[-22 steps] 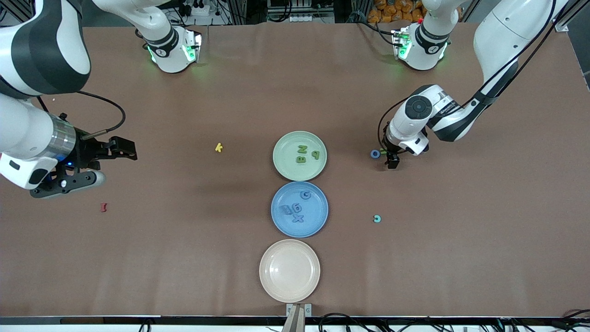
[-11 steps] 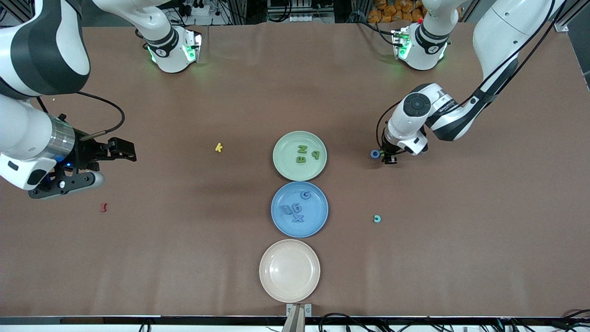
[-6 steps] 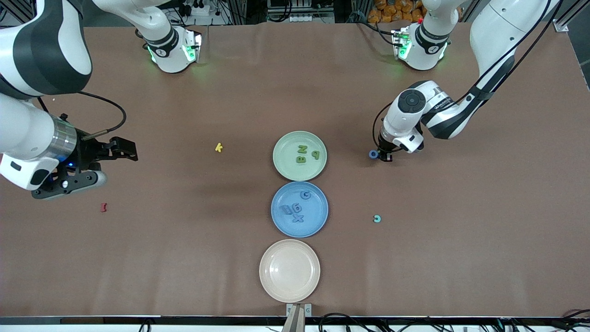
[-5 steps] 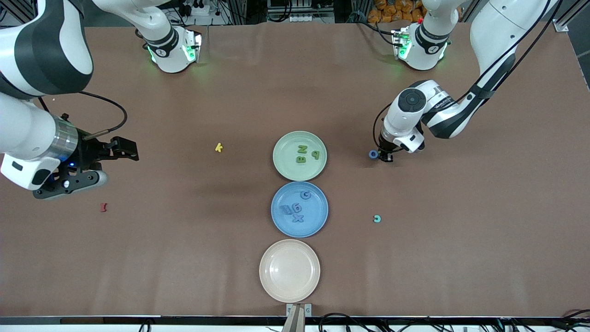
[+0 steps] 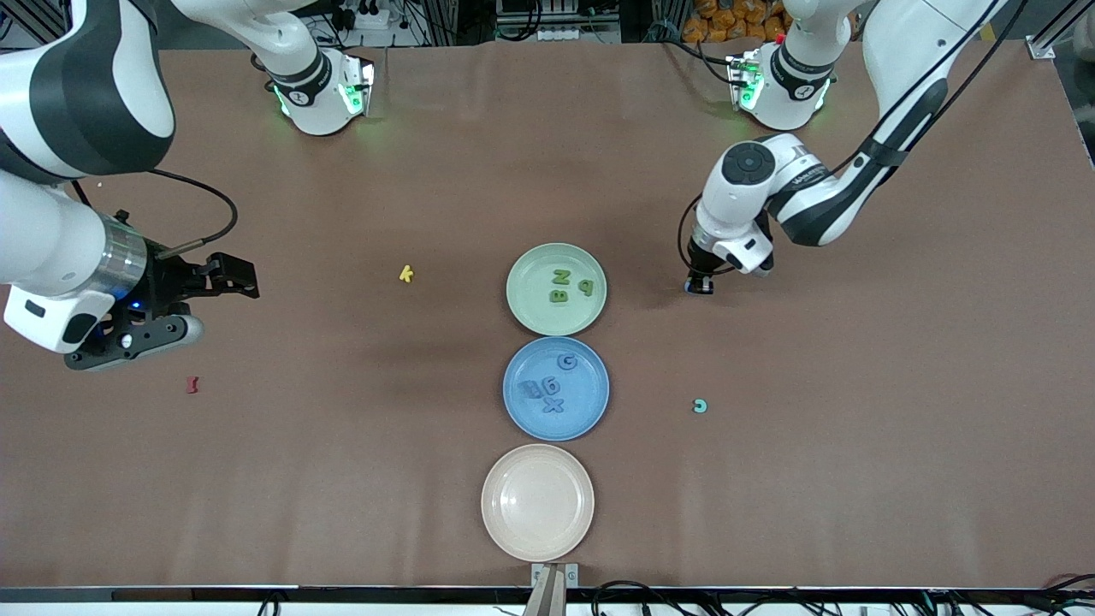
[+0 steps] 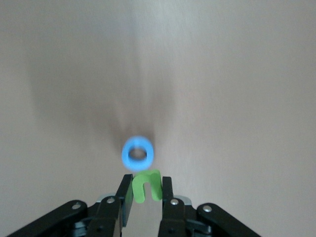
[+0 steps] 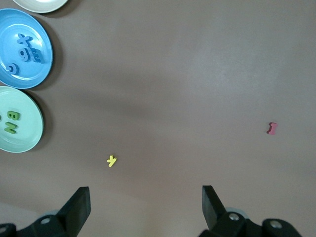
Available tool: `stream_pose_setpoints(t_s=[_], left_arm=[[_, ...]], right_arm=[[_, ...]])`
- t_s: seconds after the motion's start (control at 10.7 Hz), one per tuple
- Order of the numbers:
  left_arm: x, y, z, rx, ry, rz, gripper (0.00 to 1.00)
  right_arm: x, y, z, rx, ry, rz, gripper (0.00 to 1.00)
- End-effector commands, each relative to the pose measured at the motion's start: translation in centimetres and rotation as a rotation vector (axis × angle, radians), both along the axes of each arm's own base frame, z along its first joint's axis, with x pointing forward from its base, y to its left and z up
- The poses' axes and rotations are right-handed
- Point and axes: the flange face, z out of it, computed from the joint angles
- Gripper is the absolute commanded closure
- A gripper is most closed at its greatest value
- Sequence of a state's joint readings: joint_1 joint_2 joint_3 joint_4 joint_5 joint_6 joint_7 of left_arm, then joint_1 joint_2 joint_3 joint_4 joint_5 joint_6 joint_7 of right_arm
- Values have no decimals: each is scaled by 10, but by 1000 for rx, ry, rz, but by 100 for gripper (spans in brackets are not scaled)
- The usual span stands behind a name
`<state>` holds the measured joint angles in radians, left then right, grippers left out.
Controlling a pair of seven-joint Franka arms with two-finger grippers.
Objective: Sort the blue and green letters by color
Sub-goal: 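Close the left gripper on the green n and lift it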
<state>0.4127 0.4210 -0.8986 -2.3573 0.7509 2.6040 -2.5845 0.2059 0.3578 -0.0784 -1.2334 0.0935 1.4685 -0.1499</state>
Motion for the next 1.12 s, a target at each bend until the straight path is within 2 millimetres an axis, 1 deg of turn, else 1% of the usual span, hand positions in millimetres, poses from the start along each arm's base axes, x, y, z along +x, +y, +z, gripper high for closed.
stream_pose_setpoints(t_s=[0.0,0.09,0.28,0.37,0.47,0.56,0.75,0.84,0.93,1.03], left_arm=[[-11,-44,29,-17,-58,-75,100],[-10,-57,36,-34,-74,-94,100],[-13,-82,48,-60,-98,-131,100],[-14,-95,54,-81,-111,-147,100],[-10,-105,61,-108,-124,-156,100],[-7,-116,68,-132,-136,-166,100],[-1,-133,77,-180,-149,-178,100],[0,-140,77,-207,-149,-189,100],[1,-143,74,-231,-158,-205,100],[4,-146,74,-255,-177,-233,100]], right_arm=[[2,4,-3,5,-5,48,0],[3,4,-7,4,-1,54,0],[7,8,-5,10,-33,64,0],[9,11,-9,11,-34,67,0],[10,17,-15,7,-27,76,0],[10,19,-16,4,-27,78,0],[11,21,-15,6,-32,77,0],[11,20,-14,8,-34,76,0],[11,16,-9,9,-42,70,0],[12,5,-7,10,-45,55,0]])
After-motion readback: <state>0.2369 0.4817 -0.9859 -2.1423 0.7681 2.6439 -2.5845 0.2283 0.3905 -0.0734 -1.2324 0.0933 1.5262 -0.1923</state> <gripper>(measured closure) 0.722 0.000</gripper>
